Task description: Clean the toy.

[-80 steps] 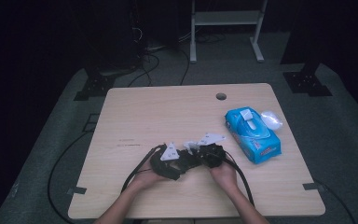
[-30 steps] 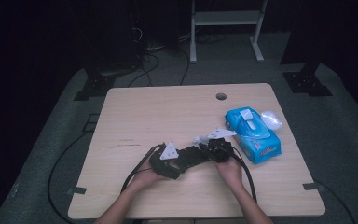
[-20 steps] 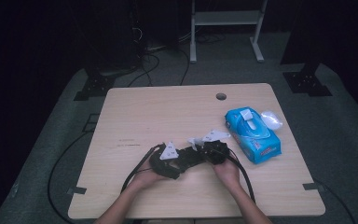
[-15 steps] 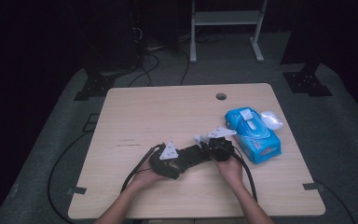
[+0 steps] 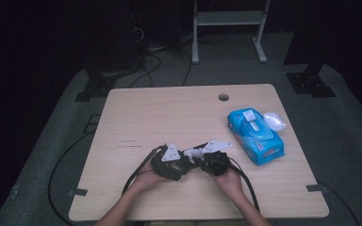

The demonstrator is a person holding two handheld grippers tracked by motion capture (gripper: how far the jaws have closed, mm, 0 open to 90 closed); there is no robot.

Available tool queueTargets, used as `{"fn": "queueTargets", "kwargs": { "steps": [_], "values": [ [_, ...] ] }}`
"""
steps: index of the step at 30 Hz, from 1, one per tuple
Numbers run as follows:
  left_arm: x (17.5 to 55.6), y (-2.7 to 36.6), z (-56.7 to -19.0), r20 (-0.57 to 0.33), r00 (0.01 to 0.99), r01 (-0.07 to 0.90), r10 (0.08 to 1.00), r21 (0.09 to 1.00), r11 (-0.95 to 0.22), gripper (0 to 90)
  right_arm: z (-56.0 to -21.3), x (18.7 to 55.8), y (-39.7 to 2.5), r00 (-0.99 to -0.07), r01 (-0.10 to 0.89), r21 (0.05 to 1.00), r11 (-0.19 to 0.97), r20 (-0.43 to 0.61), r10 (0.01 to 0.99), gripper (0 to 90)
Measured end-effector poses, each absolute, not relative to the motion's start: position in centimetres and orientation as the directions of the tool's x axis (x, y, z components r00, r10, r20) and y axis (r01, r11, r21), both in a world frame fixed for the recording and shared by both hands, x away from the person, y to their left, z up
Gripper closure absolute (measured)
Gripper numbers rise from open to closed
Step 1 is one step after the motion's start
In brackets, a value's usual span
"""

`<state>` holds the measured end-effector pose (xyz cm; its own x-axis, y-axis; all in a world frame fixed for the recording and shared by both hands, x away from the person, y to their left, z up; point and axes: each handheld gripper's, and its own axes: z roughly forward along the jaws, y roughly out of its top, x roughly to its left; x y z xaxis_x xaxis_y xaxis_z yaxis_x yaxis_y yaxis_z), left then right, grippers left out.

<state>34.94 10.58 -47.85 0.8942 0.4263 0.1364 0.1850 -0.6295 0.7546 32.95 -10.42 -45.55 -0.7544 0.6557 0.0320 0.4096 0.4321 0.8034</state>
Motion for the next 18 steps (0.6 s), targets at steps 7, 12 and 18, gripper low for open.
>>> {"fn": "queueTargets", "kwargs": {
  "steps": [7,12,18],
  "values": [
    [34.9,10.7,-47.9,0.143,0.894,0.181,0.424,0.751,-0.635,24.0,-45.6,32.6,-9.2,-0.789,0.381,0.799,0.466,0.018,0.614,80.9],
    [34.9,10.7,-47.8,0.14,0.895,0.182,0.424,0.752,-0.633,24.0,-45.4,32.9,-10.3,-0.754,0.395,0.797,0.457,-0.003,0.657,81.0],
    [34.8,10.7,-47.9,0.154,0.896,0.174,0.417,0.743,-0.646,24.0,-46.0,32.1,-8.4,-0.811,0.377,0.807,0.455,0.049,0.583,80.9]
  ]
}}
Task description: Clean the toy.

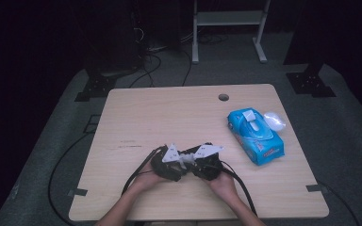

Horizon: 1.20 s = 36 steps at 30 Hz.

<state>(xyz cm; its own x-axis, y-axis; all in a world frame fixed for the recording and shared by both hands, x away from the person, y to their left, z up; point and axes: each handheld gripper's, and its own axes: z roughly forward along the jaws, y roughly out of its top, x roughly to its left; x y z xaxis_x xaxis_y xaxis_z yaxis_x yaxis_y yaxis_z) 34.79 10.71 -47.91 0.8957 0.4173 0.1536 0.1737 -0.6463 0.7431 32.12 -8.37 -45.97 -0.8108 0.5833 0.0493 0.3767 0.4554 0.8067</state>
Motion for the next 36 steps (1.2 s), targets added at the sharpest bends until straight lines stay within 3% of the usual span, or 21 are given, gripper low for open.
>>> {"fn": "queueTargets", "kwargs": {
  "steps": [5,13,19,24,31,36],
  "values": [
    [34.9,10.8,-47.8,0.144,0.896,0.177,0.419,0.751,-0.637,24.1,-45.5,32.3,-9.9,-0.781,0.351,0.795,0.494,-0.042,0.623,81.0],
    [35.0,10.8,-47.8,0.139,0.896,0.181,0.421,0.752,-0.633,24.0,-45.2,33.7,-15.4,-0.65,0.439,0.787,0.434,-0.055,0.758,81.1],
    [35.0,10.8,-47.9,0.145,0.897,0.175,0.418,0.752,-0.635,24.0,-45.2,33.6,-15.7,-0.654,0.451,0.786,0.422,-0.031,0.756,81.1],
    [35.0,10.8,-47.9,0.147,0.897,0.172,0.417,0.753,-0.636,24.0,-45.3,33.0,-14.7,-0.71,0.438,0.788,0.433,0.007,0.705,80.8],
    [35.1,11.0,-47.9,0.139,0.899,0.177,0.416,0.754,-0.633,24.0,-45.1,33.6,-16.3,-0.664,0.475,0.781,0.406,0.015,0.747,81.0],
    [35.1,11.0,-47.8,0.129,0.898,0.186,0.42,0.755,-0.629,24.0,-45.2,33.1,-16.1,-0.695,0.459,0.784,0.418,0.025,0.718,80.8]
  ]
}}
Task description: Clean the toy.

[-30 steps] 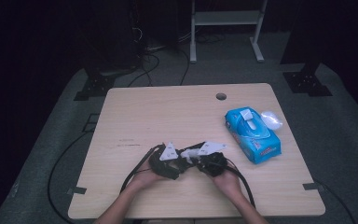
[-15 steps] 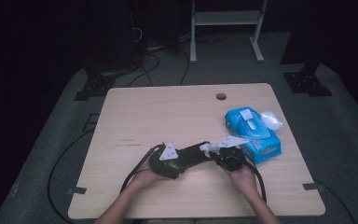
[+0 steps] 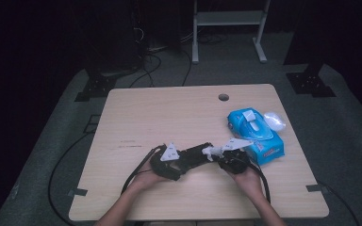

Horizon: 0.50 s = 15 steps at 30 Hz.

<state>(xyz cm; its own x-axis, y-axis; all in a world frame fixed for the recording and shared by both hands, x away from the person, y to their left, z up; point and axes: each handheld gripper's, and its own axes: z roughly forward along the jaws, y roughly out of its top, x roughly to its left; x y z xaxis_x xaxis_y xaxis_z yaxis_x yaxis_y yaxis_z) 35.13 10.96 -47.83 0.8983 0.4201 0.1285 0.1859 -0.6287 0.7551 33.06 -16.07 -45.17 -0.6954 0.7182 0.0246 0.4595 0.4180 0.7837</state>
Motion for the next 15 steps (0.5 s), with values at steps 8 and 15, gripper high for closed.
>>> {"fn": "queueTargets", "kwargs": {
  "steps": [8,15],
  "values": [
    [35.37,11.5,-47.67,0.034,0.91,0.24,0.413,0.769,-0.592,22.7,-45.4,33.1,-16.41,-0.706,0.475,0.778,0.411,0.057,0.706,80.8],
    [35.67,11.92,-47.73,-0.041,0.906,0.298,0.422,0.77,-0.564,19.9,-45.55,32.83,-16.51,-0.714,0.477,0.774,0.416,0.065,0.697,80.9]
  ]
}}
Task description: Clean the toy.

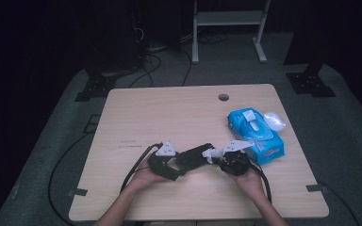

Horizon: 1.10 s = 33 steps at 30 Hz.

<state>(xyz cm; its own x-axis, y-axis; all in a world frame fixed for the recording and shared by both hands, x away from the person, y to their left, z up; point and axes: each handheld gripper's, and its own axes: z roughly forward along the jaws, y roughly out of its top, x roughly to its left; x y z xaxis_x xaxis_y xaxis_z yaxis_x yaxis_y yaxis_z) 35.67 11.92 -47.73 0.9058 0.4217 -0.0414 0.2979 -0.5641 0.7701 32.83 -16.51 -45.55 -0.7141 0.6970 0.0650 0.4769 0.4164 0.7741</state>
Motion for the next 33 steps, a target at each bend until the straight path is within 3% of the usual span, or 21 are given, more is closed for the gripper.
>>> {"fn": "queueTargets", "kwargs": {
  "steps": [10,13,17,22,25,29,33],
  "values": [
    [36.3,12.4,-47.6,-0.145,0.896,0.364,0.42,0.781,-0.507,25.0,-45.6,32.9,-16.7,-0.718,0.482,0.771,0.417,0.074,0.692,80.8],
    [36.8,12.6,-47.6,-0.211,0.879,0.416,0.427,0.777,-0.472,26.3,-45.7,32.8,-16.7,-0.719,0.481,0.77,0.419,0.072,0.691,80.8],
    [37.3,12.7,-47.7,-0.242,0.862,0.447,0.446,0.777,-0.442,35.3,-45.7,32.9,-16.7,-0.72,0.482,0.77,0.419,0.075,0.69,80.8],
    [37.4,12.2,-47.8,-0.258,0.855,0.463,0.449,0.769,-0.441,34.0,-45.7,32.9,-16.9,-0.714,0.482,0.77,0.418,0.069,0.697,80.7],
    [37.7,12.1,-48.2,-0.316,0.84,0.504,0.441,0.756,-0.418,34.0,-45.8,33.0,-17.2,-0.711,0.486,0.771,0.412,0.074,0.699,80.8],
    [37.7,12.0,-48.1,-0.307,0.845,0.496,0.438,0.757,-0.425,34.0,-45.8,32.9,-17.3,-0.711,0.482,0.771,0.415,0.069,0.699,81.0],
    [37.3,11.7,-47.8,-0.241,0.865,0.445,0.439,0.772,-0.453,34.0,-46.0,32.8,-17.5,-0.714,0.479,0.779,0.405,0.077,0.696,81.2]
  ]
}}
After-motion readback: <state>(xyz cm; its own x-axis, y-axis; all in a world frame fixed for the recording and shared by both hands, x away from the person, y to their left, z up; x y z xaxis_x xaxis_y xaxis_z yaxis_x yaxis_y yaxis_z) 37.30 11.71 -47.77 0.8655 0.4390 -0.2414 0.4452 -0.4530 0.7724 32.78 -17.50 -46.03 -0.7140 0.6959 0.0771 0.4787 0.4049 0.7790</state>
